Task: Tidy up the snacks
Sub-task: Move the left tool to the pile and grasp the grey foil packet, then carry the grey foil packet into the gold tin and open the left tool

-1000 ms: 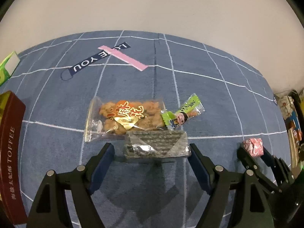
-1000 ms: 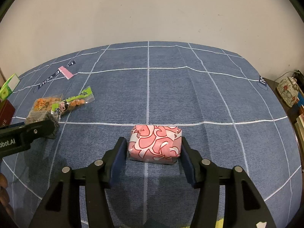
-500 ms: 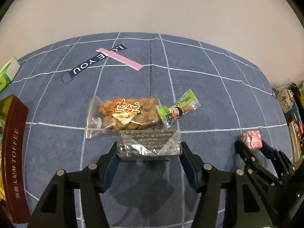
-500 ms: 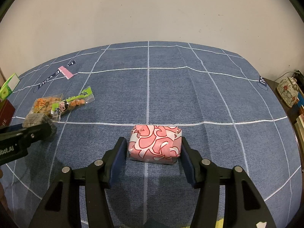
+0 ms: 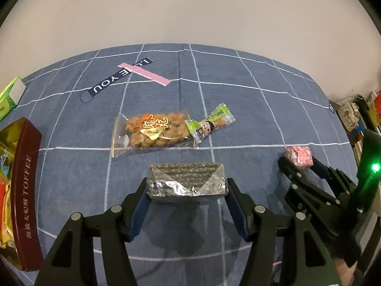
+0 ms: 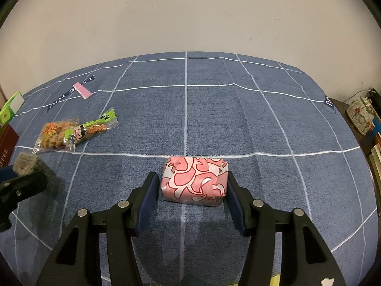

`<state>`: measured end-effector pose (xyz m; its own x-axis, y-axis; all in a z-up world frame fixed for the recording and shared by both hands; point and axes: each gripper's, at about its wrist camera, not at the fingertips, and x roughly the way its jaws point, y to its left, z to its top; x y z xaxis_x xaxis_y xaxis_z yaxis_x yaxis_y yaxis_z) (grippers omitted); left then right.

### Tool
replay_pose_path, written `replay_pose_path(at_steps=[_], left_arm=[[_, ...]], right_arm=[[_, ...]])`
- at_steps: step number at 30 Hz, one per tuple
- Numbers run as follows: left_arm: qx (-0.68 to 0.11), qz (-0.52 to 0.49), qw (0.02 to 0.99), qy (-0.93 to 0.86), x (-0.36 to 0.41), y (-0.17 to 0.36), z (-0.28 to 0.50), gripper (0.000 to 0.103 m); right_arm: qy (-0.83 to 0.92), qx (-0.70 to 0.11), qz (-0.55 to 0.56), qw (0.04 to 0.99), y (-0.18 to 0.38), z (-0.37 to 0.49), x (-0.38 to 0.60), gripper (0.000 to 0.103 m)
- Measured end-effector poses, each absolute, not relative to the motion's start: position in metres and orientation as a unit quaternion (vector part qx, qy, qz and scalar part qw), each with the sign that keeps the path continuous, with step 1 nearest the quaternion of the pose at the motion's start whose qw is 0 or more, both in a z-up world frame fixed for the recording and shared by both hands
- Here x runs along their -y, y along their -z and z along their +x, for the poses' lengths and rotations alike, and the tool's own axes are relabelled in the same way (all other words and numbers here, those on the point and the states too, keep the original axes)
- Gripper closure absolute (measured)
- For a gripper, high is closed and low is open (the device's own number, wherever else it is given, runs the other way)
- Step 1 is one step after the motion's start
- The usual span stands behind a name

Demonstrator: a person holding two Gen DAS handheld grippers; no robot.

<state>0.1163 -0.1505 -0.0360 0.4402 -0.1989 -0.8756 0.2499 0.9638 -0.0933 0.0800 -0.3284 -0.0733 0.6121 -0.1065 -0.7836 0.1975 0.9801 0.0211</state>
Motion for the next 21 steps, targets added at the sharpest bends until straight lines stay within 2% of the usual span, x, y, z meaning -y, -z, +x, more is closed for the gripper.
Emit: replay_pose_path(at_steps=[21], left_arm=[[-0.494, 0.021, 0.862, 0.113, 0.1, -0.011, 0.094, 0.041]], right_arm=[[0.085, -0.433, 0.051, 0.896, 0.073, 0.08, 0.329, 0.051]])
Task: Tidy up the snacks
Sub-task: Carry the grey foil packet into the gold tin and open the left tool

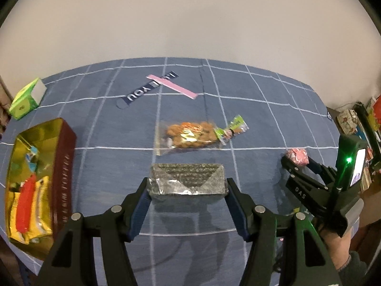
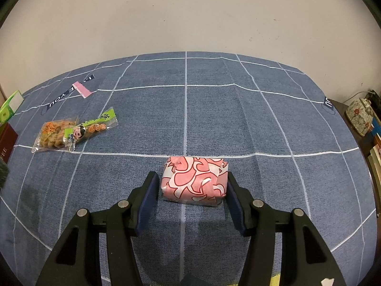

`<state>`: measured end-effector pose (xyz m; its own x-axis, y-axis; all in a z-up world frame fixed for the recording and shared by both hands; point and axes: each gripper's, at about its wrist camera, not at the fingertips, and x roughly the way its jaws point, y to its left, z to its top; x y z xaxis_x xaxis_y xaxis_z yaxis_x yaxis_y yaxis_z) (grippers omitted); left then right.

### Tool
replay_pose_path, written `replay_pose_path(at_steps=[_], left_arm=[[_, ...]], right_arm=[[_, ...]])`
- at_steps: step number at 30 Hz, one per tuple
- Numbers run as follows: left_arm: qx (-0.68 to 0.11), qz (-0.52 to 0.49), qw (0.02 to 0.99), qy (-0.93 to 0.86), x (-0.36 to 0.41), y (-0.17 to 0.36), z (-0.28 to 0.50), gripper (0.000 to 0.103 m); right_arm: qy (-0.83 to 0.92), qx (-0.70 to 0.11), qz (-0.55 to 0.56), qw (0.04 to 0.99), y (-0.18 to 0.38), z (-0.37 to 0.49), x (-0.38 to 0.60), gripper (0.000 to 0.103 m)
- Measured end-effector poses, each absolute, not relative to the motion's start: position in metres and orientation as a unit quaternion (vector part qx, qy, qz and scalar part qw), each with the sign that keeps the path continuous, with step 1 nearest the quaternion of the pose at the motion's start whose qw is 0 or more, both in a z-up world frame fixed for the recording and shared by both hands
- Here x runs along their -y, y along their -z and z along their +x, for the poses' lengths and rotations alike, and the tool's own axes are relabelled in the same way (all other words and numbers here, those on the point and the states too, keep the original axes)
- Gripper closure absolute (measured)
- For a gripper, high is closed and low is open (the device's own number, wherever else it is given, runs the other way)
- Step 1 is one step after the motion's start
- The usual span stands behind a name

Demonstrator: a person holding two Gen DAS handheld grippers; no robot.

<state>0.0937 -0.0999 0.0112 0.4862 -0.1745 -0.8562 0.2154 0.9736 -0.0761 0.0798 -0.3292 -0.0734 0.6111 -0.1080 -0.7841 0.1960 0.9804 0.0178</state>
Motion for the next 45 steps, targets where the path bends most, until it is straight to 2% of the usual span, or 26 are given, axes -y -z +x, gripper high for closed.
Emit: replay_pose_path(at_steps=[22, 31, 45], left_arm=[[-0.486, -0.007, 0.874, -0.011, -0.067, -0.051, 0.138, 0.041], [-0.517, -0.007, 0.854, -0.065, -0.134, -0.029, 0.163, 0.042], [-0.536, -0.002, 0.839, -0.093, -0.171, 0.005, 0.174, 0.042]], right_arm=[[0.086, -0.433, 0.047, 0.896, 0.074, 0.081, 0.331, 0.051], [0.086, -0.433, 0.046, 0.896, 0.074, 0.08, 0.331, 0.051], [0.086, -0.433, 0.046, 0.896, 0.074, 0.08, 0.33, 0.051]])
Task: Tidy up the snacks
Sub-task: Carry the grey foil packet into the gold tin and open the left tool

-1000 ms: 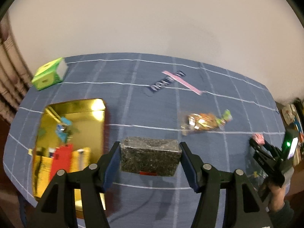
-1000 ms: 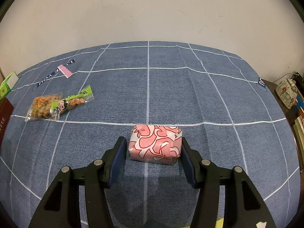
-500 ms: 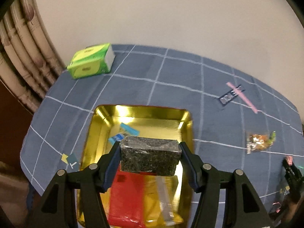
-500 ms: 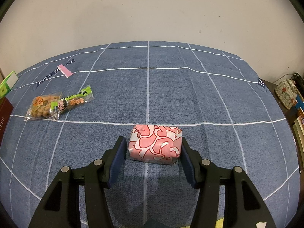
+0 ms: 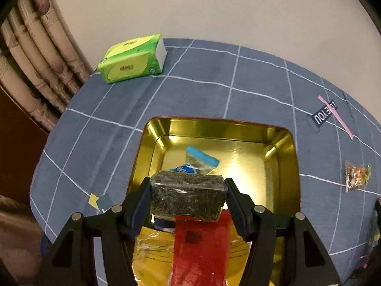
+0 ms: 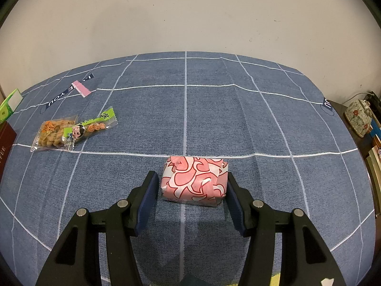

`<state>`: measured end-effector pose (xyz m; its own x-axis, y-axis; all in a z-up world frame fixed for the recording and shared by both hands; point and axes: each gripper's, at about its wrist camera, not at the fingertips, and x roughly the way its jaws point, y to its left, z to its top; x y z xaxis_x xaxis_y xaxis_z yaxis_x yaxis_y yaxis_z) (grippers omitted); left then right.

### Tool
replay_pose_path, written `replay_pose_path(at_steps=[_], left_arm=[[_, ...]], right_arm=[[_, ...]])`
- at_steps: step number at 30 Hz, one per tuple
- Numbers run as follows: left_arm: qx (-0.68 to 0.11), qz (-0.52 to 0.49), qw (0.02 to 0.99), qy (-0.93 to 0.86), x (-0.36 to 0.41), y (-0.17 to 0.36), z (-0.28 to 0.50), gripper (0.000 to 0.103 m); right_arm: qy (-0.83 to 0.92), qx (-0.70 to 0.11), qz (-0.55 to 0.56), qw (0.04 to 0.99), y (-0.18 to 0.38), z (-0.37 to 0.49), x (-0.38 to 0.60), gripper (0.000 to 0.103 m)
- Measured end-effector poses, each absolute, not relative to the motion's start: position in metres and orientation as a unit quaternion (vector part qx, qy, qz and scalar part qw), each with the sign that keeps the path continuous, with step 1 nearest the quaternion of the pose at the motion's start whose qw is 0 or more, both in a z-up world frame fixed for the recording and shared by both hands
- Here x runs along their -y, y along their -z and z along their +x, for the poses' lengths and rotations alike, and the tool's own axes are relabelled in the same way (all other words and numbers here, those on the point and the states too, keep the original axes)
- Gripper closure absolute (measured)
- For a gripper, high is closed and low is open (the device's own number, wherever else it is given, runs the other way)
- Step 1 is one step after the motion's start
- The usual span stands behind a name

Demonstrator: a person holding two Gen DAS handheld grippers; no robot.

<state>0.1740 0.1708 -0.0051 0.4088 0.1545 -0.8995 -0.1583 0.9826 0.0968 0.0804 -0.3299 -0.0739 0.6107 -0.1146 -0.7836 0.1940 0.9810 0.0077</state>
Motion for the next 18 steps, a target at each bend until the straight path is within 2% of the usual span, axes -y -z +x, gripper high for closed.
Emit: replay_pose_path(at_steps=[18], left_arm=[[-0.55, 0.007, 0.828, -0.106, -0.181, 0.019, 0.174, 0.041]], right_arm=[[0.087, -0.433, 0.044, 0.896, 0.074, 0.08, 0.33, 0.05]])
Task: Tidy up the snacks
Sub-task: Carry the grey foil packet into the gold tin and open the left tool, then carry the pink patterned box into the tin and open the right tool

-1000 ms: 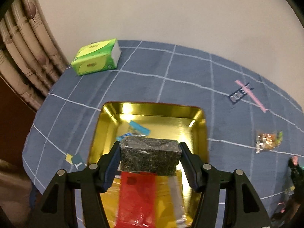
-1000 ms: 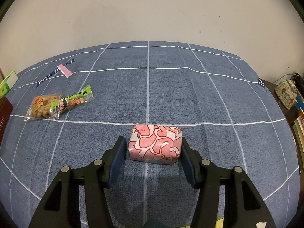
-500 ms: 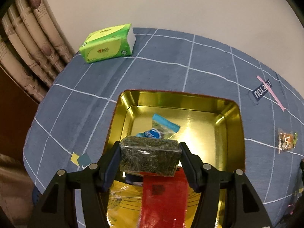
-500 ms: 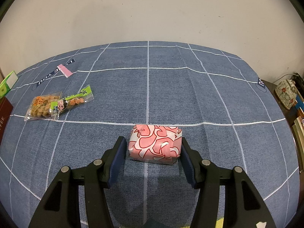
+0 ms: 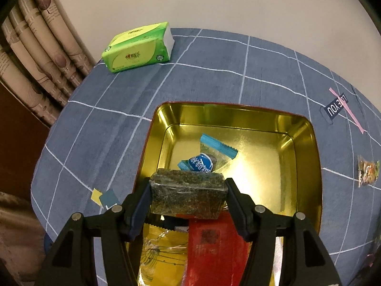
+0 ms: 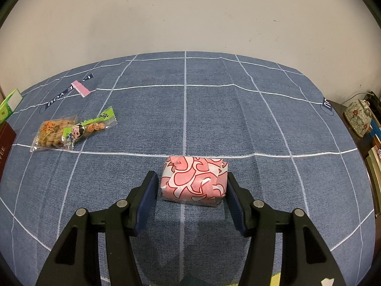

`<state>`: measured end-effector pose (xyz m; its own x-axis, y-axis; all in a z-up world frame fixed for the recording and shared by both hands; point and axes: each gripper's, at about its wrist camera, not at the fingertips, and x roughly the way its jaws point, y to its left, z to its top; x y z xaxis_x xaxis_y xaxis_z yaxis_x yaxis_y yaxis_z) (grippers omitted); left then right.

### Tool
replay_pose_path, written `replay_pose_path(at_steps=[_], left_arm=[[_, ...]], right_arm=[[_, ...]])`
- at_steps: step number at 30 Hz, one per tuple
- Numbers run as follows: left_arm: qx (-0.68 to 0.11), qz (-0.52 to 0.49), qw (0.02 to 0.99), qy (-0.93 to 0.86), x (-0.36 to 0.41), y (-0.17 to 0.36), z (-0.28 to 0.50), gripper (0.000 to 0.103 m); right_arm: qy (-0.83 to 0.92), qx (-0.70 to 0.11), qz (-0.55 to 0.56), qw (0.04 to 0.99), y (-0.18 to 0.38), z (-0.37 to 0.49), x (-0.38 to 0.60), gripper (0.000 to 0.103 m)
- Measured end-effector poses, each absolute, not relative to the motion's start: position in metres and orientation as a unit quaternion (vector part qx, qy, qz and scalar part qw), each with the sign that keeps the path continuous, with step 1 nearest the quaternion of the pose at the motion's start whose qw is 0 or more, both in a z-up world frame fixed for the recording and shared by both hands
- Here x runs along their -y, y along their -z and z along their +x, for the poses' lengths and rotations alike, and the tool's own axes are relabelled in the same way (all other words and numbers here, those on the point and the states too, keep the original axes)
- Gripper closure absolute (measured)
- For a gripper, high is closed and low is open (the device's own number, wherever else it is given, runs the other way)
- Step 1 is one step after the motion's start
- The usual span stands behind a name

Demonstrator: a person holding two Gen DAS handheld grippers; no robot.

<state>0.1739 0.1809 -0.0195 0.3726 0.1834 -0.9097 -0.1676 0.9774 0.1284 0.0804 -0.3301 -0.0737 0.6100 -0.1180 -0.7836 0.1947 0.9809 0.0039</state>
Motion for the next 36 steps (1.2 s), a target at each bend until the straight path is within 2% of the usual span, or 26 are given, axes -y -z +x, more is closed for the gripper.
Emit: replay_pose_path(at_steps=[13, 18, 21, 36], left_arm=[[-0.544, 0.004, 0.834, -0.09, -0.182, 0.006, 0.165, 0.04], [-0.535, 0.015, 0.84, -0.087, -0.179, -0.003, 0.155, 0.039], [-0.529, 0.009, 0.844, -0.086, -0.18, -0.007, 0.146, 0.039], [-0.487, 0.025, 0.865, -0.12, -0.183, -0.026, 0.093, 0.039]], right_arm=[[0.089, -0.433, 0.041, 0.896, 0.074, 0.081, 0.329, 0.05], [0.092, -0.432, 0.043, 0.896, 0.076, 0.081, 0.33, 0.053], [0.091, -0.431, 0.044, 0.897, 0.076, 0.08, 0.328, 0.058], [0.111, -0.439, 0.039, 0.891, 0.067, 0.084, 0.305, 0.06]])
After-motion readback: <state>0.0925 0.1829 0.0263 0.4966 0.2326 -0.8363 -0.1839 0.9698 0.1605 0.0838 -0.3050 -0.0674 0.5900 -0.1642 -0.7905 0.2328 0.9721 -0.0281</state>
